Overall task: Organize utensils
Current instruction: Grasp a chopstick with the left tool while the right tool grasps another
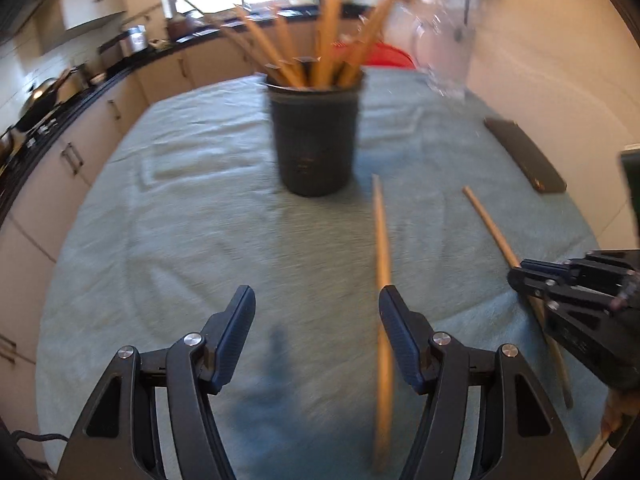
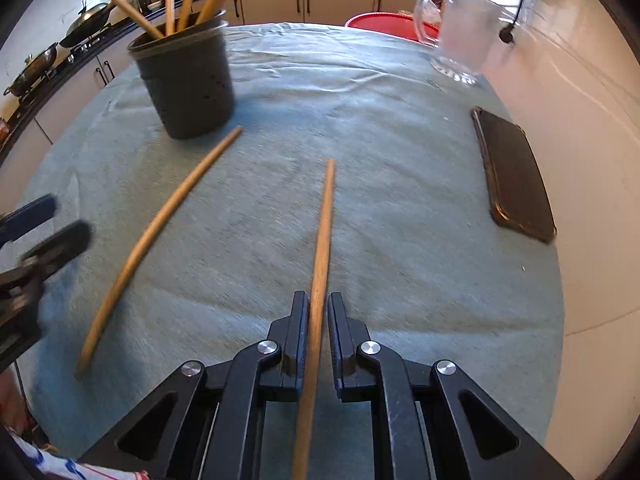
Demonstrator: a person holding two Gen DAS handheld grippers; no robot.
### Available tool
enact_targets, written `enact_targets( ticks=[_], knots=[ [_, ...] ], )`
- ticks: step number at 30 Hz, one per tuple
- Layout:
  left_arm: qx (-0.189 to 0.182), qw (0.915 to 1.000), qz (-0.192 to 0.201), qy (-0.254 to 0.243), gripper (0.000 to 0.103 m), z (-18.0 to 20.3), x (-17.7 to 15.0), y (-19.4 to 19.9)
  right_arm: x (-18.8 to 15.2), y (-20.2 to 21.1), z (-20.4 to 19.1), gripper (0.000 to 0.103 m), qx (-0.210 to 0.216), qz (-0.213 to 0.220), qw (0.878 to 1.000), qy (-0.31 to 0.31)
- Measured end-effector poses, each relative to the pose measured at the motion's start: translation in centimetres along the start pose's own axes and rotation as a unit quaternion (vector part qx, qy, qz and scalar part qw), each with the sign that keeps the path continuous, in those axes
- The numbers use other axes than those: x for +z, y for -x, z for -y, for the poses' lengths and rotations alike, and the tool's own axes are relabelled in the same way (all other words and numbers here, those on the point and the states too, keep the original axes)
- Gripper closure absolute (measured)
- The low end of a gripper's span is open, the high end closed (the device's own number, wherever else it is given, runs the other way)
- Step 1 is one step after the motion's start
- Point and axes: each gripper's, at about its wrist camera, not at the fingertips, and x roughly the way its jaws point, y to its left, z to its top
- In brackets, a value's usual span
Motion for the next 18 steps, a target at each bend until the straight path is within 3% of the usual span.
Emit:
enact_targets(
  ticks=[3, 5, 6, 8, 12, 18],
  knots=[
    [-0.009, 0.9993, -0.031, -0.021, 0.040, 1.5, 1.1, -2.3, 0.0, 0.0, 0.8, 0.094, 0.012, -0.001, 1.000, -0.006],
    [-0.013, 0.9986, -0.044, -0.028, 0.046, 2.0, 1.5, -3.4, -0.1, 0.0, 0.9, 0.094, 0.015, -0.002, 1.000, -0.005],
    [-0.013, 0.9978, -0.057, -0.029, 0.058, 2.2, 1.8, -4.1, 0.0, -0.1, 0.6, 0.094, 0.015, -0.002, 1.000, -0.004],
    [-0.023, 0.9978, -0.059, -0.019, 0.066, 2.2, 2.0, -4.2, 0.2, -0.2, 0.6, 0.094, 0.011, -0.002, 1.000, 0.001],
    [-0.030, 0.9973, -0.067, -0.012, 0.096, 1.9, 2.1, -4.4, 0.5, -0.7, 0.8, 0.094, 0.009, -0.001, 1.000, 0.007],
    [-0.051, 0.9937, -0.096, 0.026, 0.096, -0.5, -0.1, -2.7, -0.2, -0.2, 1.1, 0.094, 0.023, -0.006, 1.000, 0.000]
  ],
)
